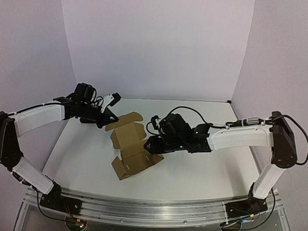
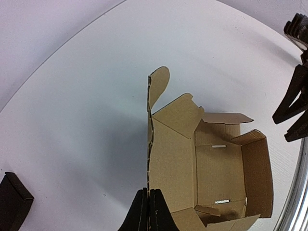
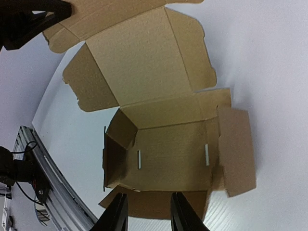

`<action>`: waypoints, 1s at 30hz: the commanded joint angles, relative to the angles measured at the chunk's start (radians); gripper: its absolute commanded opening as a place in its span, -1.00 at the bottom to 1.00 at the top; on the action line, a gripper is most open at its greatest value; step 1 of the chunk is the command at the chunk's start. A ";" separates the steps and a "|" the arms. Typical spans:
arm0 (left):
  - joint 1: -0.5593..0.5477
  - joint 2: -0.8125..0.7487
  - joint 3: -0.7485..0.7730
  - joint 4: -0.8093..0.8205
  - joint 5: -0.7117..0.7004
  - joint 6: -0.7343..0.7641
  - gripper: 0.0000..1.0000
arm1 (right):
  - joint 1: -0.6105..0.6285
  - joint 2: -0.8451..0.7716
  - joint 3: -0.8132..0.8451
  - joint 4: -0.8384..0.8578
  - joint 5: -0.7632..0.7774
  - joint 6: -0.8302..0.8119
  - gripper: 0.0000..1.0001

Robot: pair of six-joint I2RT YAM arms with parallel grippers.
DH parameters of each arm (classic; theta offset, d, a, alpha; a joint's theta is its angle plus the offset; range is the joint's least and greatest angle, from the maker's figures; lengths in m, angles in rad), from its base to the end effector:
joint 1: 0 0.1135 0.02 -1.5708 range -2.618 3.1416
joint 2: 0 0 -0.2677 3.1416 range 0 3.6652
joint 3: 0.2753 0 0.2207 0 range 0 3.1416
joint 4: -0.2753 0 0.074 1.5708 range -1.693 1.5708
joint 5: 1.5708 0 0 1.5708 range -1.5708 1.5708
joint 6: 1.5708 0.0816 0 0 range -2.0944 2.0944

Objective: Fold the paper box

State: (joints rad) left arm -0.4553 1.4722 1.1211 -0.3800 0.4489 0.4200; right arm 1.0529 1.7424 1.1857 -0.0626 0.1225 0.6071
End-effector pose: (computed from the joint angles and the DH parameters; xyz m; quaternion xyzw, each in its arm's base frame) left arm 0.2750 -0.1741 0.2647 0.4595 0.7679 -0.2102 0.3937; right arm 0.2086 0.3460 0.2260 -0.1688 0.8715 0.3006 0.3487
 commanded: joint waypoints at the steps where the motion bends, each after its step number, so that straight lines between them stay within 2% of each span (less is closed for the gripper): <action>1: -0.002 -0.084 -0.055 0.063 -0.002 -0.021 -1.00 | 0.022 0.000 0.029 -0.138 0.063 0.104 -0.26; 4: -0.002 -0.096 -0.068 0.054 0.013 -0.018 -1.00 | 0.000 0.037 0.069 -0.161 0.102 0.044 -0.04; 8: -0.003 -0.112 -0.080 0.042 0.031 -0.014 -1.00 | -0.054 0.107 0.171 -0.241 0.084 0.008 0.09; 12: -0.003 -0.115 -0.083 0.045 0.024 -0.026 -1.00 | -0.095 0.185 0.233 -0.247 -0.036 -0.029 0.26; 16: -0.003 -0.115 -0.085 0.050 0.018 -0.035 -1.00 | -0.094 0.231 0.255 -0.270 -0.066 -0.055 0.38; 23: -0.003 -0.105 -0.090 0.060 0.027 -0.045 -1.00 | -0.095 0.312 0.314 -0.335 0.052 -0.142 0.37; 28: -0.003 -0.106 -0.090 0.052 0.033 -0.029 -1.00 | -0.115 0.306 0.294 -0.385 0.232 -0.109 0.17; 30: -0.003 -0.105 -0.090 0.045 0.032 -0.024 -1.00 | -0.142 0.286 0.269 -0.393 0.258 -0.069 0.09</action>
State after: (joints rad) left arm -0.4553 1.3888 1.0328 -0.3546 0.4672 0.3916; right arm 0.9520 2.0586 1.4624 -0.4019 0.2416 0.4980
